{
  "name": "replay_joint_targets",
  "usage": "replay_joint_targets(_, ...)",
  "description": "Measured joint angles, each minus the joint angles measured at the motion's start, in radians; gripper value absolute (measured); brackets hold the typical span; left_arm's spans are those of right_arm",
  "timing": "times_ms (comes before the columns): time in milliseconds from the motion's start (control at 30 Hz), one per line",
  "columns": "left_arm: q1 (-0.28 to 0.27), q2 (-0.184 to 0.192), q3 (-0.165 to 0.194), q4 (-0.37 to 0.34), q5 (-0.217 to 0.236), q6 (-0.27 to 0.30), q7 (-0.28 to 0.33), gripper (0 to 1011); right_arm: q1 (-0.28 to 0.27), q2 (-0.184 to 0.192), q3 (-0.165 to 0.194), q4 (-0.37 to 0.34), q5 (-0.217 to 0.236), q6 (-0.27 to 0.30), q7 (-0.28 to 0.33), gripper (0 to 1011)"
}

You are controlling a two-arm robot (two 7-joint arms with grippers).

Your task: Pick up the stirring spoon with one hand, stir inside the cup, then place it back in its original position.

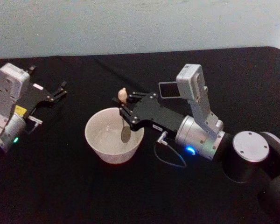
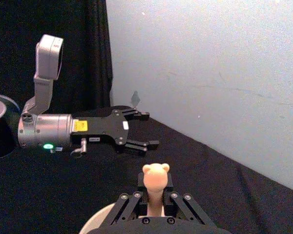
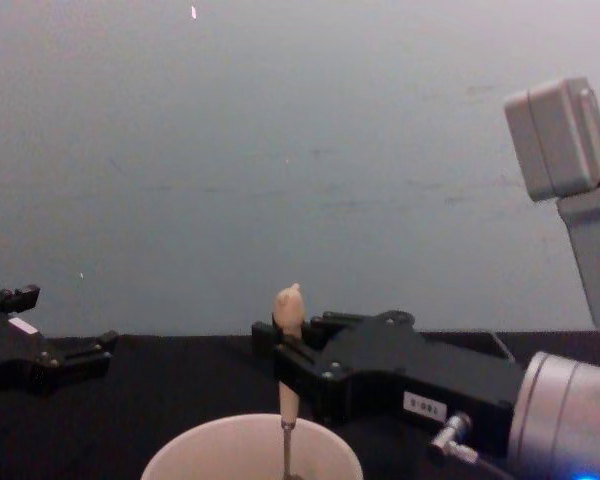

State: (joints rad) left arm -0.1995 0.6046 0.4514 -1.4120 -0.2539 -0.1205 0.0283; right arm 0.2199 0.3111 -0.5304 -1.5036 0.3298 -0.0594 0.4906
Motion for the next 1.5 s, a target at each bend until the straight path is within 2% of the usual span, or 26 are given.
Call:
replay_joint_targets(233,0.000,0.000,0.000,0.000,0.000,0.000,0.000,1001,-0.017,0.010,-0.009,-0.019,0.004,0.007,0.012,159)
replay_joint_targets(567,0.000,0.000,0.000,0.000,0.000,0.000,0.000,1001,-0.018,0.004,-0.036,-0.029,0.012,0.009,0.030,159)
replay_joint_targets(933,0.000,0.000,0.000,0.000,0.000,0.000,0.000,1001,0.015,-0.024,-0.053,0.015,-0.002,-0.001,0.021,159)
replay_joint_targets(1200,0.000,0.000,0.000,0.000,0.000,0.000,0.000,1001,0.033,-0.037,-0.040,0.047,-0.014,-0.008,0.003,160)
replay_joint_targets(1500,0.000,0.000,0.000,0.000,0.000,0.000,0.000,1001,0.030,-0.032,-0.020,0.043,-0.016,-0.010,-0.007,159)
